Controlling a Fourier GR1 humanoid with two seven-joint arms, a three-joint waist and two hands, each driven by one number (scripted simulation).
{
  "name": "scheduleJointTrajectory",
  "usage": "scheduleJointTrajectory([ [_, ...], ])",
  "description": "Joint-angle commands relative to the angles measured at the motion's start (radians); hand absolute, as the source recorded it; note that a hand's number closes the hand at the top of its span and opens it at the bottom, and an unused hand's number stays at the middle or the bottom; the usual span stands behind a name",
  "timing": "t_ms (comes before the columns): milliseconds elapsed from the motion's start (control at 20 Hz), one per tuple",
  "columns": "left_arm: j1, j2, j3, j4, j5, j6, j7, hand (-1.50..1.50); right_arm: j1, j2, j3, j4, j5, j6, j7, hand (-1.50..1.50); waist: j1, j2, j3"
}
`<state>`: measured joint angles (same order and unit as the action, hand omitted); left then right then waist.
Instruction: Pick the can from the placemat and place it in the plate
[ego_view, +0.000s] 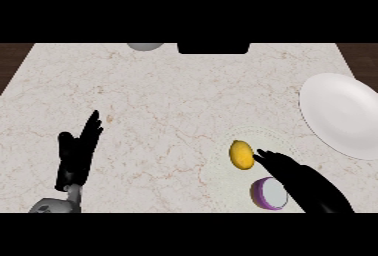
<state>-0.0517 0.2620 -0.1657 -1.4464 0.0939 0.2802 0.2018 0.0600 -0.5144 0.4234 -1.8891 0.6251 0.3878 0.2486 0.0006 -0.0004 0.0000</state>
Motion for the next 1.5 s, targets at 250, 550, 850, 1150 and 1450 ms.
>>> scheduleJointTrajectory([
  [250, 0.061, -0.016, 0.080, 0.008, -0.002, -0.086, -0.062, 0.00, 0.003, 0.094, -0.039, 0.047, 0.059, 0.062, -0.037, -1.50, 0.000, 0.000, 0.000],
  [550, 0.009, -0.074, 0.054, -0.005, -0.097, -0.034, 0.009, 0.00, -0.098, 0.150, -0.083, 0.183, 0.107, 0.100, -0.071, -1.50, 0.002, 0.000, 0.000],
  [850, 0.002, -0.074, 0.076, -0.064, -0.092, -0.061, 0.076, 0.00, -0.036, 0.147, -0.015, 0.214, 0.246, -0.031, -0.212, 1.50, 0.001, 0.000, 0.000],
  [1150, 0.055, -0.088, 0.108, -0.054, -0.088, -0.105, 0.020, 0.00, -0.025, 0.149, -0.083, 0.239, 0.288, -0.096, -0.303, 1.50, 0.000, 0.000, 0.000],
  [1450, 0.035, -0.108, 0.085, -0.035, -0.116, -0.079, 0.021, 0.00, -0.038, 0.135, -0.183, 0.103, 0.338, -0.221, -0.226, 1.50, -0.011, -0.001, 0.000],
])
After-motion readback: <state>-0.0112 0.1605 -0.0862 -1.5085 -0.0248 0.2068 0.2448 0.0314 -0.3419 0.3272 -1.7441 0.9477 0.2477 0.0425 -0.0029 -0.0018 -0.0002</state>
